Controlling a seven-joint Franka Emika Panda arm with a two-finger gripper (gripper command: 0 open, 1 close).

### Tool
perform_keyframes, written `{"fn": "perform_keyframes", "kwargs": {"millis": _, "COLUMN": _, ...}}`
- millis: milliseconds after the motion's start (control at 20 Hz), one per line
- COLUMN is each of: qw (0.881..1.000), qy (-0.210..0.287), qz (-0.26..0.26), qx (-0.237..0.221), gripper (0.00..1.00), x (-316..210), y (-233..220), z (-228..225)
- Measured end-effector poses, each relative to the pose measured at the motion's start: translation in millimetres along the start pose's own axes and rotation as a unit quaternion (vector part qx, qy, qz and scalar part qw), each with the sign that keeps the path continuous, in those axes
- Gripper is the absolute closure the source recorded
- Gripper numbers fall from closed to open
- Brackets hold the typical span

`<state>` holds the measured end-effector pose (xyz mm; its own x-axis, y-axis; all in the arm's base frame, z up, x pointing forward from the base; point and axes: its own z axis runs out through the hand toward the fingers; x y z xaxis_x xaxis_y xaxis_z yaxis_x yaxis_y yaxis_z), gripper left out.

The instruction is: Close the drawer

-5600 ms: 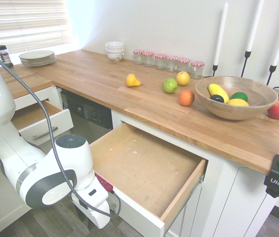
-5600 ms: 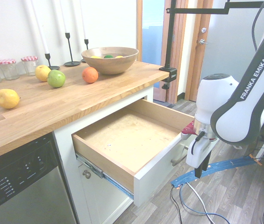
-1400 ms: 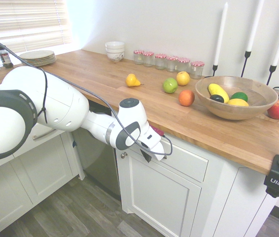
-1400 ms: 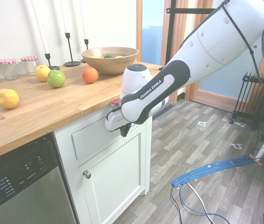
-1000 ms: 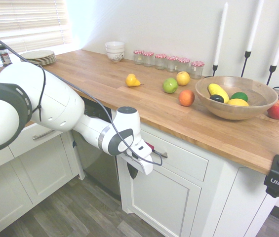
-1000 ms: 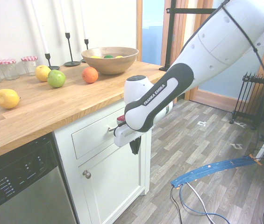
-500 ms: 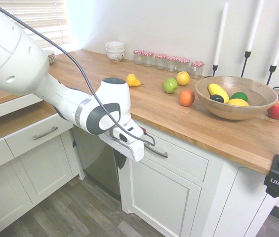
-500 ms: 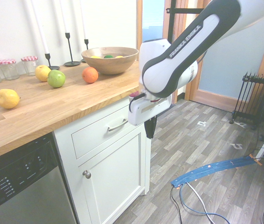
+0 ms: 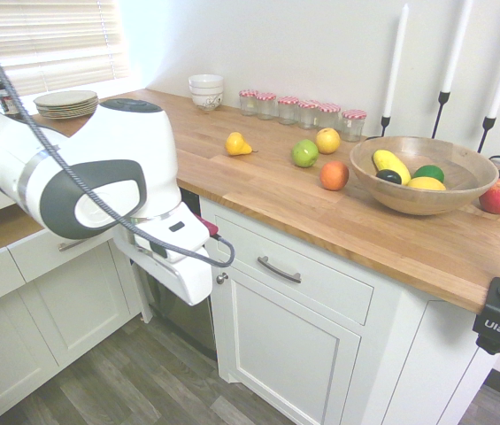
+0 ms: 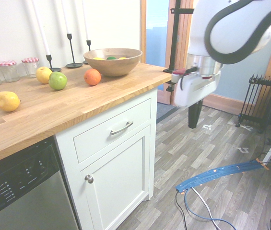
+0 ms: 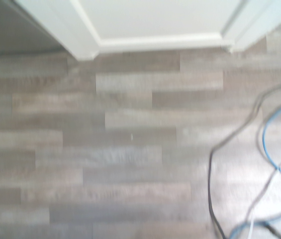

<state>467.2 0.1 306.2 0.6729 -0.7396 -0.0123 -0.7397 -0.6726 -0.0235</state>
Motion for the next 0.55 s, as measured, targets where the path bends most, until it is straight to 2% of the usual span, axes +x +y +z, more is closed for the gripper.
{"fn": "perform_keyframes", "kwargs": {"millis": 200, "qw": 1.000, "qy": 0.007, "qz": 0.000, "qx": 0.004, "gripper": 0.00, "x": -21.2, "y": 27.5, "z": -10.4}}
{"fn": "perform_keyframes", "kwargs": {"millis": 550, "qw": 1.000, "qy": 0.008, "qz": 0.007, "qx": 0.003, "gripper": 0.00, "x": -19.4, "y": 35.7, "z": -10.2}}
